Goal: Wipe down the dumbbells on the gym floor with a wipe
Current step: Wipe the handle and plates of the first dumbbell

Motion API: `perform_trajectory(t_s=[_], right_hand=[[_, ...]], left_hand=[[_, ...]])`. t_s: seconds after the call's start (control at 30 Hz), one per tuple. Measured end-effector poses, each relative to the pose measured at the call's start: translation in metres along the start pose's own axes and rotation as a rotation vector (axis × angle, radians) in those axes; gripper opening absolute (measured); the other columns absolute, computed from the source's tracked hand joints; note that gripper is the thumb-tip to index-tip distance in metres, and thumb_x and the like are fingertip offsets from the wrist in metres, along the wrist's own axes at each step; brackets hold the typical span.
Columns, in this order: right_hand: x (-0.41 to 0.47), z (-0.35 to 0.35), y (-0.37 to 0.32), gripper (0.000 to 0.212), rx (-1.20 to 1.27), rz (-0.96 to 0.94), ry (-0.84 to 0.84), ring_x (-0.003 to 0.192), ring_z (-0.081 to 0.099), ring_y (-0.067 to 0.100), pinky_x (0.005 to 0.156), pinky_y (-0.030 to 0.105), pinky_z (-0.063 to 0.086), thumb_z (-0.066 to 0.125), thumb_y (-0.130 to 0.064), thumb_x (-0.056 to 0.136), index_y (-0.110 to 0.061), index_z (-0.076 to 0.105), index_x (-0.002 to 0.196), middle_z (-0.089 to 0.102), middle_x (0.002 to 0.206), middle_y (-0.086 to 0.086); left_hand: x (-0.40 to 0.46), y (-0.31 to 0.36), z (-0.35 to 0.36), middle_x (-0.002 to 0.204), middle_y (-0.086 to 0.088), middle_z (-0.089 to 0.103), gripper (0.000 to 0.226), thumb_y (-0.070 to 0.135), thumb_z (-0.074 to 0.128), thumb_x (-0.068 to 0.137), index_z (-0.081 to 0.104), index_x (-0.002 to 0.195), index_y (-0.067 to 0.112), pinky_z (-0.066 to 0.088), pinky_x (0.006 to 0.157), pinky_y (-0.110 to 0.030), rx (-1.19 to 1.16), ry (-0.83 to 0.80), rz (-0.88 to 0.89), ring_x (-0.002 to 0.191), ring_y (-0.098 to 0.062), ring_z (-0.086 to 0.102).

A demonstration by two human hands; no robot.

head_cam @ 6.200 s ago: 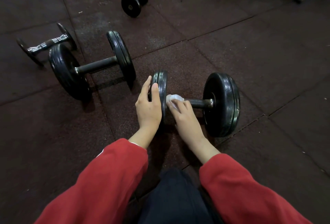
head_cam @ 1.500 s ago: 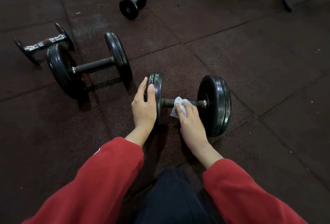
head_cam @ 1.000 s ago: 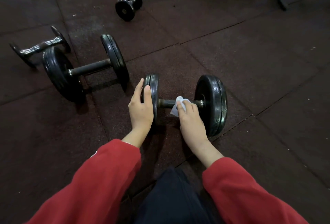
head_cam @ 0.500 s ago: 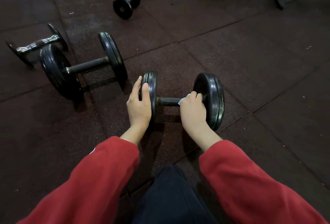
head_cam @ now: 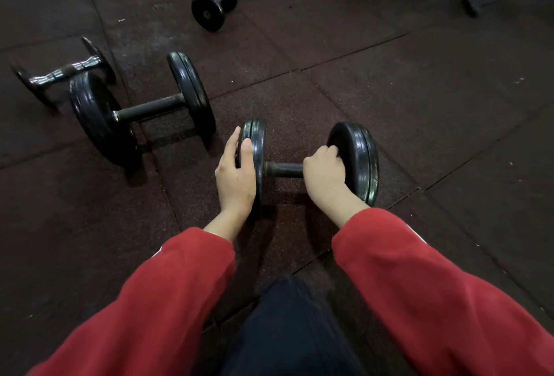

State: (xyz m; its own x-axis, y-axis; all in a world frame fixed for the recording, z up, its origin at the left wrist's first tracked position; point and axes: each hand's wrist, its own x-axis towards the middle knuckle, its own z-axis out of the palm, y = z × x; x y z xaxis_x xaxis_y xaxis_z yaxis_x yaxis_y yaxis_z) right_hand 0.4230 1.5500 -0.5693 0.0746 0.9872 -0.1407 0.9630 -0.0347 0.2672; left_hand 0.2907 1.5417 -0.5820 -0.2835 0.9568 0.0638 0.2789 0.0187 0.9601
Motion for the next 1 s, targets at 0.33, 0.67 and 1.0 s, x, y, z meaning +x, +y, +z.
perform_trajectory(t_s=[0.33, 0.67, 1.0], right_hand=[[-0.014, 0.019, -0.016, 0.024, 0.033, 0.236, 0.04, 0.068, 0.061, 0.017, 0.048, 0.02, 0.046, 0.054, -0.019, 0.075, -0.01, 0.075, 0.067, 0.065, 0.074, 0.004], [-0.025, 0.021, -0.018, 0.049, 0.138, 0.279, 0.113, 0.064, 0.06, 0.018, 0.04, 0.021, 0.043, 0.026, -0.004, 0.073, -0.009, 0.074, 0.075, 0.061, 0.07, 0.005], [-0.028, 0.025, -0.019, 0.053, 0.09, 0.254, 0.119, 0.071, 0.06, 0.017, 0.045, 0.018, 0.043, 0.023, -0.002, 0.073, -0.009, 0.072, 0.092, 0.065, 0.08, 0.005]], left_hand=[[-0.001, -0.001, -0.001, 0.14, 0.004, 0.049, 0.039, 0.032, 0.041, 0.098, 0.047, 0.135, 0.021, 0.027, 0.108, -0.019, -0.023, 0.003, -0.001, 0.131, -0.007, 0.04], [0.0, 0.0, 0.0, 0.14, 0.004, 0.048, 0.039, 0.032, 0.041, 0.098, 0.047, 0.135, 0.021, 0.026, 0.106, -0.017, -0.024, -0.001, -0.009, 0.131, -0.007, 0.04], [0.0, -0.001, 0.0, 0.139, 0.004, 0.05, 0.038, 0.031, 0.043, 0.097, 0.049, 0.134, 0.02, 0.025, 0.103, -0.012, -0.023, 0.018, -0.001, 0.13, -0.007, 0.041]])
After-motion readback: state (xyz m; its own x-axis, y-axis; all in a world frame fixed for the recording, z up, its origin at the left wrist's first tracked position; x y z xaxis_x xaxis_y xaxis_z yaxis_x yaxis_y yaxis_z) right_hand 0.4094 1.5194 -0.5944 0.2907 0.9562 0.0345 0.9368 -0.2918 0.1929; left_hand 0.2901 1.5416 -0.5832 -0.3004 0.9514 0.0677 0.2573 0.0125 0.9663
